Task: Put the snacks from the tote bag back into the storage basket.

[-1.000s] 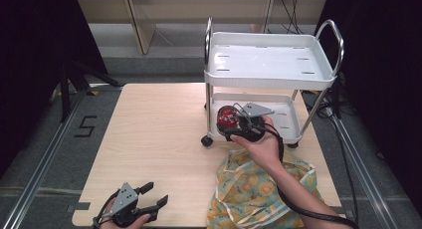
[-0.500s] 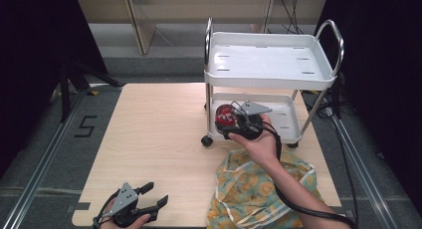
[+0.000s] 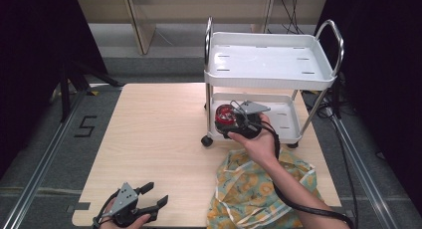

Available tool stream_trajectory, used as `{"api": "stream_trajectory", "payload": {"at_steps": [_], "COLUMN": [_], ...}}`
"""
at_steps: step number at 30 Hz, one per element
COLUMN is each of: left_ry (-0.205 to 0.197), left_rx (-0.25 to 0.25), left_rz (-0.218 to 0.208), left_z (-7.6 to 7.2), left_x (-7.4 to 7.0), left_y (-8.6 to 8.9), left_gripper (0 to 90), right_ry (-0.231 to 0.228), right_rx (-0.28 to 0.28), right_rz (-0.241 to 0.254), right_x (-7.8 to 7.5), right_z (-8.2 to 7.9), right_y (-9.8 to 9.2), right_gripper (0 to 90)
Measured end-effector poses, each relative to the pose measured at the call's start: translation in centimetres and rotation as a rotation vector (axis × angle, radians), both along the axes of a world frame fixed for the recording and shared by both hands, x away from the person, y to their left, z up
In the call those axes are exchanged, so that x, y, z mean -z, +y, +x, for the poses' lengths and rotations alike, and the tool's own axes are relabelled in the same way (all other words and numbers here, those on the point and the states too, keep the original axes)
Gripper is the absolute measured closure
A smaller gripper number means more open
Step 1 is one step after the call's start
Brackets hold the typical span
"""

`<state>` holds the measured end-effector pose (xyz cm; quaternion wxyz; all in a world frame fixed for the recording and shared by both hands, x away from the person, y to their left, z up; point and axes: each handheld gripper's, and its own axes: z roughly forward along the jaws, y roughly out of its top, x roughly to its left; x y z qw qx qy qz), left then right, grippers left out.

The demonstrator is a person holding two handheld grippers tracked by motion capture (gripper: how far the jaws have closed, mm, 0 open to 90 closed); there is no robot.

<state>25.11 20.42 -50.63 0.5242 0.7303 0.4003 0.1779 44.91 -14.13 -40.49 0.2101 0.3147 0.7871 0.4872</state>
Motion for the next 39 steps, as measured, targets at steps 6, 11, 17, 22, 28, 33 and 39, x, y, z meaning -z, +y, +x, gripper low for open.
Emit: {"api": "stream_trajectory", "payload": {"at_steps": [6,11,17,22,28,33,39], "left_ry": [0.000,0.002,0.000,-0.001,0.002,0.001,0.002], "left_rx": [0.000,0.001,0.002,-0.001,0.001,0.003,0.004], "left_rz": [-0.001,0.001,0.001,-0.001,0.000,0.000,0.001], "left_z": [0.0,0.0,0.0,0.0,0.0,0.0,0.0], "left_x": [0.0,0.0,0.0,0.0,0.0,0.0,0.0], "left_y": [0.0,0.0,0.0,0.0,0.0,0.0,0.0], "left_gripper": [29.4,29.4,29.4,29.4,29.4,29.4,29.4], "right_ry": [0.016,0.020,0.030,0.031,-0.020,0.038,0.015], "right_rx": [0.013,0.019,0.014,0.024,0.028,0.047,0.042], "right_rz": [0.001,0.005,0.020,0.012,-0.030,0.007,-0.003], "right_x": [0.1,0.1,0.4,0.6,0.6,0.6,0.8], "right_z": [0.2,0.3,0.7,0.9,1.6,1.4,1.9], "right_y": [0.1,0.2,0.2,0.2,0.1,0.3,0.3], "right_gripper": [26.4,26.4,26.4,26.4,26.4,26.4,26.4]}}
